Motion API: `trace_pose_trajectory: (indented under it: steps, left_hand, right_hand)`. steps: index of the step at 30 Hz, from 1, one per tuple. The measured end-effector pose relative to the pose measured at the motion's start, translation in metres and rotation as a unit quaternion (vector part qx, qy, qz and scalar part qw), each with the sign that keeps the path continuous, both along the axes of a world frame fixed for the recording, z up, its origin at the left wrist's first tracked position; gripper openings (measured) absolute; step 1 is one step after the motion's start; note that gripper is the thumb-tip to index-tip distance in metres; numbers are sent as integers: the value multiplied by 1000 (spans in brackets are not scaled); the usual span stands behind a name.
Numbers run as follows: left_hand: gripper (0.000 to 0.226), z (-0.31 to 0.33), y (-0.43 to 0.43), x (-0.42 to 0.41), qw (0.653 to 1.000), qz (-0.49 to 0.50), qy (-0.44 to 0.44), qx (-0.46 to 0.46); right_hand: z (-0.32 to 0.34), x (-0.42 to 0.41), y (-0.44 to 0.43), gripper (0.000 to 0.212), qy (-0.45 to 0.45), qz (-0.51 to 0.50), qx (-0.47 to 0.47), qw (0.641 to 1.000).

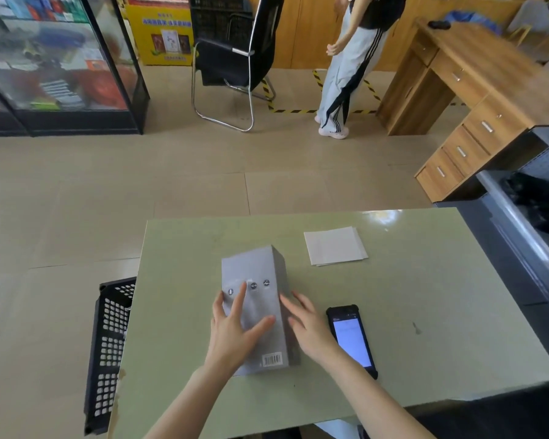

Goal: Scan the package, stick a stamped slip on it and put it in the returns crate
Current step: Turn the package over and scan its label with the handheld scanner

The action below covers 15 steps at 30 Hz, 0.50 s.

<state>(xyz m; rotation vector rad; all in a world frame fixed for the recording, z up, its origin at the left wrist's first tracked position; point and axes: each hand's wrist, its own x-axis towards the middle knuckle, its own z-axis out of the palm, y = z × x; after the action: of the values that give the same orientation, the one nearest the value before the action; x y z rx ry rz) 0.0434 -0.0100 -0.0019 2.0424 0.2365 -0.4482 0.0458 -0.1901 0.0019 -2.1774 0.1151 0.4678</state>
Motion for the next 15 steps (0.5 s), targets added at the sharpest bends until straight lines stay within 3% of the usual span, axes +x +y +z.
trace_pose_trajectory:
  steps: [4, 9, 13, 15]
  left_hand:
    - [104, 2, 4, 5, 997, -25, 48, -51]
    - [118, 5, 10, 4, 998, -9, 53, -35]
    - [98, 7, 22, -1, 994, 51, 46, -89]
    - [84, 8, 26, -9, 997, 48, -13, -59]
  right_hand:
    - [8, 7, 5, 54, -6, 30, 14, 999]
    - [12, 9, 18, 52, 1, 58, 26, 998]
    - [8, 11, 22, 74, 52, -20, 20, 998]
    - [9, 13, 27, 65, 83, -32, 37, 995]
